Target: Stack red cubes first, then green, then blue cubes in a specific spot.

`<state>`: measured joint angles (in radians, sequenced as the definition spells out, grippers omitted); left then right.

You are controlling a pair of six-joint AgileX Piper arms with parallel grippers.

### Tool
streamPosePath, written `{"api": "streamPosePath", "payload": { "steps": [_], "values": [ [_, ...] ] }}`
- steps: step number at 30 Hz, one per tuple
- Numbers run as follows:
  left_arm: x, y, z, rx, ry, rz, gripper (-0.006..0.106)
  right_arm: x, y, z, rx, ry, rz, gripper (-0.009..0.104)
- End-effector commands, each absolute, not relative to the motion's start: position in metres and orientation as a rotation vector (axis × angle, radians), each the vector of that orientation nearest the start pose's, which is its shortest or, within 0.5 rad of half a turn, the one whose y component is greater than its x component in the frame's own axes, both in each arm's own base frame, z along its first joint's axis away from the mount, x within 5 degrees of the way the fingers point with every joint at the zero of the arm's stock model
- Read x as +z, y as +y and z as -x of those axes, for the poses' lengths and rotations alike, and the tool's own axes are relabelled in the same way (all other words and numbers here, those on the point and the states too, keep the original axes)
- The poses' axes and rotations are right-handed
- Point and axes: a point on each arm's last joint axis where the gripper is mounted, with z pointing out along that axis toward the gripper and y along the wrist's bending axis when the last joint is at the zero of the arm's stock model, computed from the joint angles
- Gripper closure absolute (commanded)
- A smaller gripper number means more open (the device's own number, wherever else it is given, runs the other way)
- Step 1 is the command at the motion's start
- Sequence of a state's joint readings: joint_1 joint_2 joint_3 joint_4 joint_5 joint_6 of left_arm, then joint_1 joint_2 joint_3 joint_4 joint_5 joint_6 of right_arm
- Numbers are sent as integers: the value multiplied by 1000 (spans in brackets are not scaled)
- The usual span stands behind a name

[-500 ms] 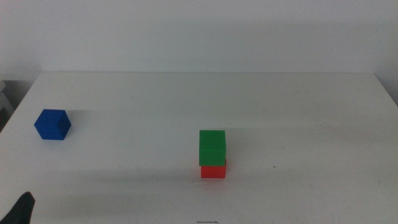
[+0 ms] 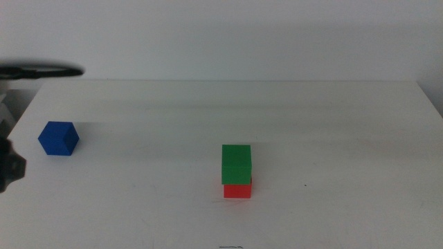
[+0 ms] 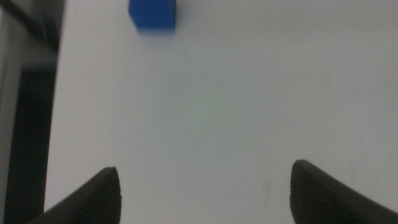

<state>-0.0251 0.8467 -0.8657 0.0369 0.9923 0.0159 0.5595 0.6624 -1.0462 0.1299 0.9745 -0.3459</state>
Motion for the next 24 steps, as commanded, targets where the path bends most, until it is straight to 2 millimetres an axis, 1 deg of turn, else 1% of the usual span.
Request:
{"api": "streamPosePath", "payload": {
  "steps": [1, 3, 5, 8, 10, 11, 14, 17, 19, 24],
  "values": [
    [349, -1, -169, 54, 2546, -75, 8, 430, 59, -76, 288, 1789, 861, 29],
    [348, -2, -185, 62, 2606, -102, 8, 430, 58, -76, 287, 1789, 861, 29],
    [345, -2, -206, 74, 2614, -149, 8, 430, 58, -76, 287, 1789, 861, 29],
    [340, 1, -231, 100, 2660, -115, 8, 430, 58, -76, 287, 1789, 861, 29],
    [338, 9, -250, 121, 2686, -92, 8, 430, 58, -76, 287, 1789, 861, 29],
    [339, 13, -258, 119, 2686, -105, 8, 430, 58, -76, 287, 1789, 861, 29],
    [335, 32, -288, 81, 2721, -162, 8, 430, 58, -76, 287, 1789, 861, 29],
    [324, 51, -320, 39, 2736, -233, 8, 430, 58, -76, 287, 1789, 861, 29],
    [317, 61, -341, 9, 2739, -245, 8, 430, 58, -76, 287, 1789, 861, 29],
    [298, 72, -382, -6, 2757, -246, 8, 430, 58, -76, 287, 1789, 861, 29]
  ]
}}
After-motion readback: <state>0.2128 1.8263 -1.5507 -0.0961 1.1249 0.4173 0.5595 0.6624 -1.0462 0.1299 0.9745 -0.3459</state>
